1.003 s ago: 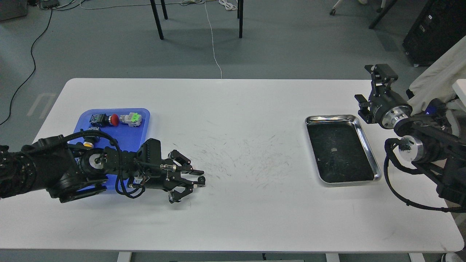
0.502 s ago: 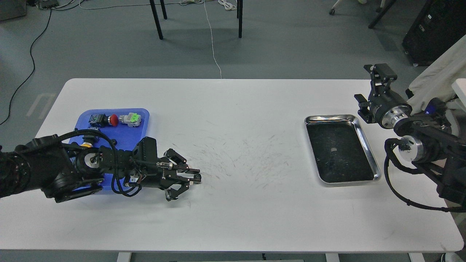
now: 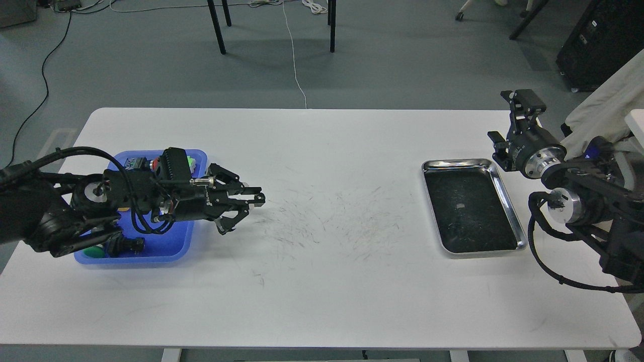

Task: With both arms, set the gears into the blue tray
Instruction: 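Carry the black part into the blue tray and release it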

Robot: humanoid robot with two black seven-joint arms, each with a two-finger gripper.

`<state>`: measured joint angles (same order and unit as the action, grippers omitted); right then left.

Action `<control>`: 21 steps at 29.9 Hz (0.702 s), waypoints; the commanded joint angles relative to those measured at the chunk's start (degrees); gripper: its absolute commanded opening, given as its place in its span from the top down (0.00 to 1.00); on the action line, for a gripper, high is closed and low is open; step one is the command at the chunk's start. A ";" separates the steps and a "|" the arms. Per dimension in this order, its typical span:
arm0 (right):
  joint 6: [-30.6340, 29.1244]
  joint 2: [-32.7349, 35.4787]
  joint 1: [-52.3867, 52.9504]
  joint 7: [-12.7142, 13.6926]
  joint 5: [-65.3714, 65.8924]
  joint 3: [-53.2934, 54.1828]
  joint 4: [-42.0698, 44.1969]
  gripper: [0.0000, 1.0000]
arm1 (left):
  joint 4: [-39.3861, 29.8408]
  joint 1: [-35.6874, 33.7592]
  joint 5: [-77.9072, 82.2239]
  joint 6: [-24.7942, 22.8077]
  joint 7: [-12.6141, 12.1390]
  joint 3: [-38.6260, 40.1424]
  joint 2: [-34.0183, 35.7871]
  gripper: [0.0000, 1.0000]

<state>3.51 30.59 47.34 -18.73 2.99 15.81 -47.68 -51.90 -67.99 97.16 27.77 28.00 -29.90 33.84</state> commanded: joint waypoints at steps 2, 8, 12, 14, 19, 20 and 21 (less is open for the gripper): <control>0.01 0.00 0.29 0.09 0.00 0.01 -0.13 0.03 | 0.74 0.57 -0.83 -0.08 0.00 0.64 4.56 0.89; 0.01 -0.09 0.73 0.18 0.00 0.01 -0.40 0.03 | 0.74 5.05 -0.66 0.18 0.00 0.99 11.50 0.89; 0.09 -0.36 0.82 0.27 0.08 0.01 -0.40 0.03 | 0.30 9.70 -0.48 0.23 0.00 2.56 14.23 0.89; 0.01 -0.44 0.82 0.27 0.08 0.01 -0.40 0.03 | 0.30 12.17 -0.57 0.23 0.00 3.79 14.41 0.89; 0.09 -0.44 0.73 0.27 0.17 0.01 -0.48 0.03 | 0.74 14.64 -0.83 0.23 0.00 4.94 14.33 0.89; 0.10 -0.44 0.73 0.27 0.09 0.01 -0.57 0.03 | 0.92 14.73 -0.83 0.23 0.00 4.94 14.24 0.89; 0.10 -0.44 0.82 0.27 0.17 0.01 -0.66 0.03 | 1.09 14.90 -0.92 0.23 0.00 4.94 14.06 0.88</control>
<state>3.56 30.15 48.13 -18.46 3.13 15.83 -48.16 -51.19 -53.65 96.47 28.01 28.00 -25.06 48.19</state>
